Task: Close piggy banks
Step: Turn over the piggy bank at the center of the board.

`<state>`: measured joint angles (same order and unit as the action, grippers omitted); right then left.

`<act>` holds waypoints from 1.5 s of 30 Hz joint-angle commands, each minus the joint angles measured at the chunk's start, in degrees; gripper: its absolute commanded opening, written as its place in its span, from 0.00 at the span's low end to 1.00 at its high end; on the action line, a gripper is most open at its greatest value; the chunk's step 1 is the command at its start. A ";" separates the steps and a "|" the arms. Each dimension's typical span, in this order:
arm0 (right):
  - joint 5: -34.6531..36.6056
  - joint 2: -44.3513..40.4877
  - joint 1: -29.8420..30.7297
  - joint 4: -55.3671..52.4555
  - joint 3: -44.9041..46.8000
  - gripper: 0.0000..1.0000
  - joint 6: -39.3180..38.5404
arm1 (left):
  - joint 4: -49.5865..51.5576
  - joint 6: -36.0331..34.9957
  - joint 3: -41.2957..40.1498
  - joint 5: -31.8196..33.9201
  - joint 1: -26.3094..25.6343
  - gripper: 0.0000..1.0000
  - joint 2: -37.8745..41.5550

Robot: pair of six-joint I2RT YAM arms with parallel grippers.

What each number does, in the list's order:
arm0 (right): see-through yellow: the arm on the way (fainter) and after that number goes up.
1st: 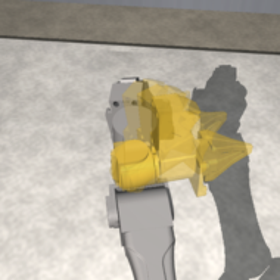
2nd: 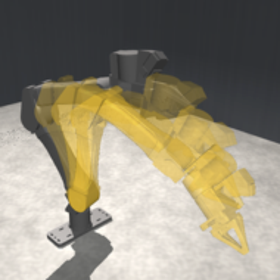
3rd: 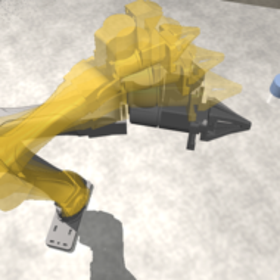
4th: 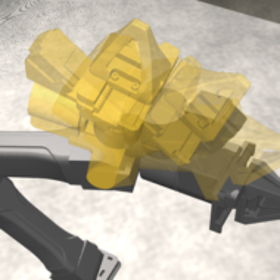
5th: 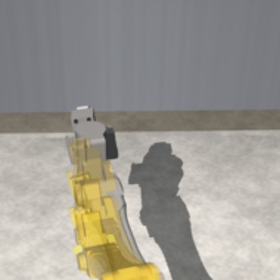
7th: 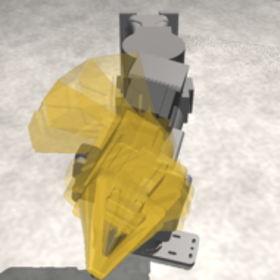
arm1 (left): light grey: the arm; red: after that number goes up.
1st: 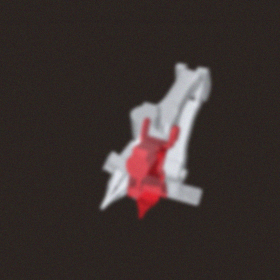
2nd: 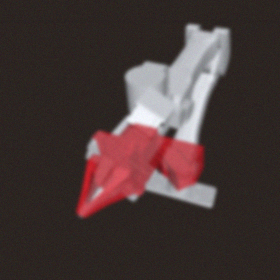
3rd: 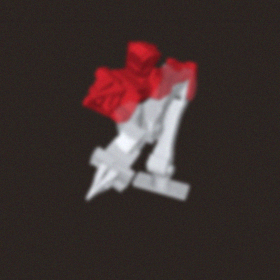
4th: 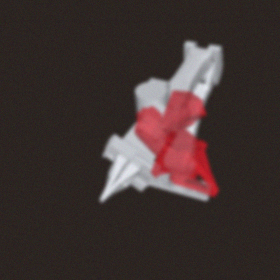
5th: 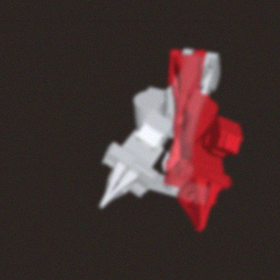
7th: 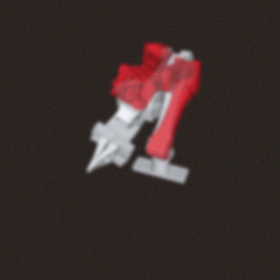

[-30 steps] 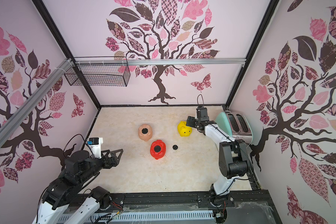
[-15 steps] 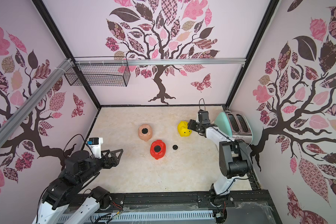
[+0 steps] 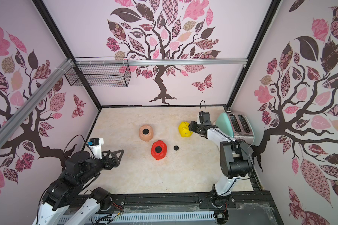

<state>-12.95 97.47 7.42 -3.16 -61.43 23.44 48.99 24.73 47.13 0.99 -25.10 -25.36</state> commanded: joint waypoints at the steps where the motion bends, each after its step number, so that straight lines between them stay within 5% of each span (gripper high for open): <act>1: -1.85 1.23 0.05 0.69 0.71 0.52 0.55 | -0.52 -0.87 -0.33 -0.20 0.05 0.92 0.57; 24: -9.02 4.39 -0.48 2.98 2.08 0.42 5.03 | -0.65 -0.87 -0.37 -0.38 0.05 0.92 0.38; 32: -8.20 3.69 -0.74 2.15 -1.02 0.50 1.86 | -0.64 -0.91 -0.45 -0.64 0.05 0.92 0.09; 40: -6.94 4.25 -0.78 5.11 -3.16 0.73 -6.35 | -0.67 -0.91 -0.46 -0.81 0.05 0.92 -0.03; 45: -9.20 6.60 -0.78 8.80 -3.82 0.77 -8.04 | -0.75 -1.11 -0.37 -1.22 0.05 0.92 -0.83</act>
<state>-20.80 102.54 6.66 3.31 -63.09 18.11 48.99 24.47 47.13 0.69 -25.10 -25.67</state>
